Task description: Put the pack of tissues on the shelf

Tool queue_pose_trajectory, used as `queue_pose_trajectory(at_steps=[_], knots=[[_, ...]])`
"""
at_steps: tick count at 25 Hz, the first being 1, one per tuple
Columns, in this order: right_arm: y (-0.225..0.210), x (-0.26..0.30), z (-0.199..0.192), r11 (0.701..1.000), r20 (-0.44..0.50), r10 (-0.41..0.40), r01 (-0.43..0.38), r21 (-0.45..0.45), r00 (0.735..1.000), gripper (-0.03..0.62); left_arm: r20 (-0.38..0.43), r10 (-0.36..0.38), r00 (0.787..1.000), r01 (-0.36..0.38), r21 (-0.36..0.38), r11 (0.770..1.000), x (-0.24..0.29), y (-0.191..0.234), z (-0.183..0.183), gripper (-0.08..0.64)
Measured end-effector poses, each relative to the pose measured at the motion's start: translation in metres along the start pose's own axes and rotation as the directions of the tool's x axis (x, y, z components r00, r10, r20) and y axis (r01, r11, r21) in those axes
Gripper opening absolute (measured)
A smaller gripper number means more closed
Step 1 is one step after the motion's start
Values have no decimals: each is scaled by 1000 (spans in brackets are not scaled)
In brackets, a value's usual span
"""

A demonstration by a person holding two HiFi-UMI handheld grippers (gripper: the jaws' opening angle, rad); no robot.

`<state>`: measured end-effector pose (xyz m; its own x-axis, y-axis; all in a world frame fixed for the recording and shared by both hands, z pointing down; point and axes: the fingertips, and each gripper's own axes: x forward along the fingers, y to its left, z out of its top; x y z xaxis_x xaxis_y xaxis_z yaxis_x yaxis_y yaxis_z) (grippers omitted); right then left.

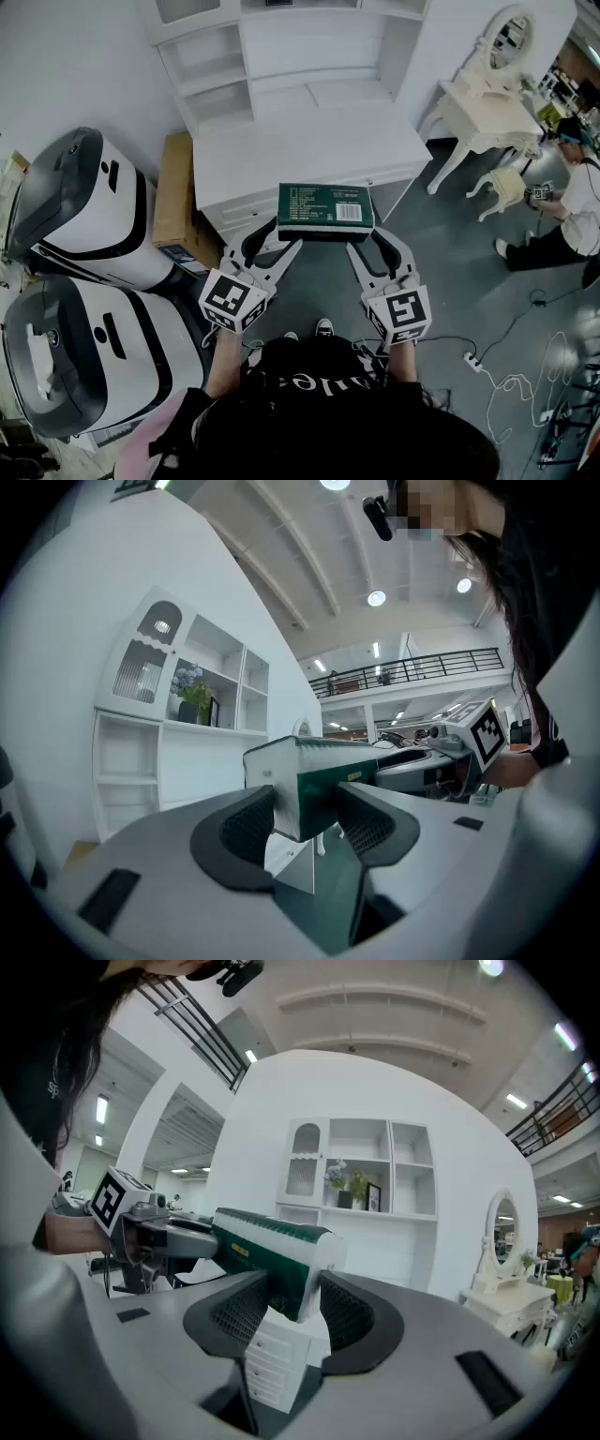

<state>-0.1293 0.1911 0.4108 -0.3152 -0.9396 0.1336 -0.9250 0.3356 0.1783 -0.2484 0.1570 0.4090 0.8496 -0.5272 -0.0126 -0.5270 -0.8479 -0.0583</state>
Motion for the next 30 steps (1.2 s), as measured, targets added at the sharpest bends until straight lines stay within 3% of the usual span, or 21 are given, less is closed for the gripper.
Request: queue_pose_trajectory(at_steps=[13,30], knots=[[-14,9,-4,1000,8,12,-12,8,1000,202,-16,17,1000,-17,-2,1000,14,3,-3,222],[-103,-2,-26,999,16,2,-3,34,1000,202,-27,18,999,-18,9,1000,102,-28,-4,221]])
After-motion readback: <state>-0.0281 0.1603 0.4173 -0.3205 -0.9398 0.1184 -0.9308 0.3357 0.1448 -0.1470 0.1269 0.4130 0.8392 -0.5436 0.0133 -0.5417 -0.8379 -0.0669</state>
